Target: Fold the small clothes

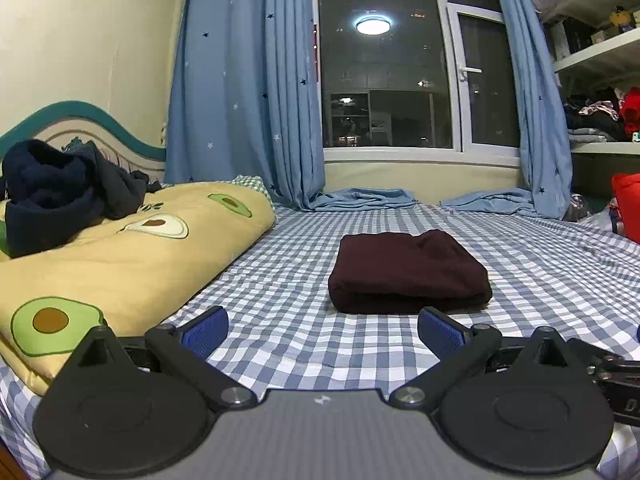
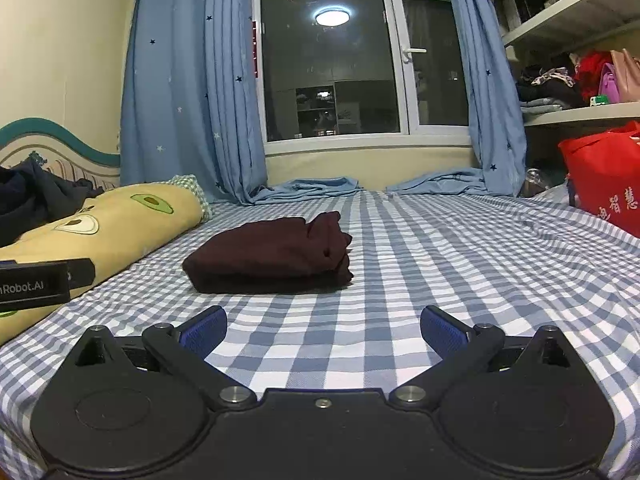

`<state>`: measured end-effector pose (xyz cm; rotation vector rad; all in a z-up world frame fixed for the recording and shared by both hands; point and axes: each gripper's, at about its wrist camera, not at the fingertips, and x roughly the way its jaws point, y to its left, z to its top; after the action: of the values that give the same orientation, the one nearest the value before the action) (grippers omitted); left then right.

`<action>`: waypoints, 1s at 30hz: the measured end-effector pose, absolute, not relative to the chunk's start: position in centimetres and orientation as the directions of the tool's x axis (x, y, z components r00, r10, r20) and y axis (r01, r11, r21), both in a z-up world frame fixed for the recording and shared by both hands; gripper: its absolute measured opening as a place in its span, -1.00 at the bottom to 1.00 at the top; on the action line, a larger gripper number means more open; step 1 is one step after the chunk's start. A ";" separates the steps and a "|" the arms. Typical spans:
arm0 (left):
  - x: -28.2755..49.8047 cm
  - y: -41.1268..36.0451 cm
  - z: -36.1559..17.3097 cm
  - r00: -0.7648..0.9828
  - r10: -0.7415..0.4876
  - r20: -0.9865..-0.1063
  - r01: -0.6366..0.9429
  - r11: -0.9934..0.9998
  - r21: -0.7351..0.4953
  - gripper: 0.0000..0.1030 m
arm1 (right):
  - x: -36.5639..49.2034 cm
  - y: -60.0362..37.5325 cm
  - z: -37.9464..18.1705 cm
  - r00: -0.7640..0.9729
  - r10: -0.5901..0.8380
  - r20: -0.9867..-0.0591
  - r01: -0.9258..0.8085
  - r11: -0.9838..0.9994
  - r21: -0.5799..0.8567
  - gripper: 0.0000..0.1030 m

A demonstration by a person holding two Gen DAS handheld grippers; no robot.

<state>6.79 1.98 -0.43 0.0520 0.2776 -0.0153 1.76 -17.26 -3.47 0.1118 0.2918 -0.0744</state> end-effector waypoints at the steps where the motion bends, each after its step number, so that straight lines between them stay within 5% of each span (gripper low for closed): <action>1: 6.6 1.9 -0.4 0.962 -0.012 -0.273 0.029 0.998 0.056 0.99 | 1.6 -17.1 -3.5 0.956 -0.039 -0.290 0.073 0.991 0.109 0.99; 16: 5.0 0.8 0.2 0.966 -0.027 -0.258 0.047 0.996 0.072 0.99 | 0.9 -17.9 -2.9 0.945 -0.078 -0.317 0.112 0.990 0.089 0.99; 30: 4.2 0.6 -0.4 0.960 -0.045 -0.276 0.061 0.997 0.053 0.99 | 2.8 -19.8 1.6 0.955 0.056 -0.292 -0.008 0.986 0.164 0.99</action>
<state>4.22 0.65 -0.42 0.0614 0.2780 -0.0537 2.80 -19.83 1.59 0.1626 0.3001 0.0329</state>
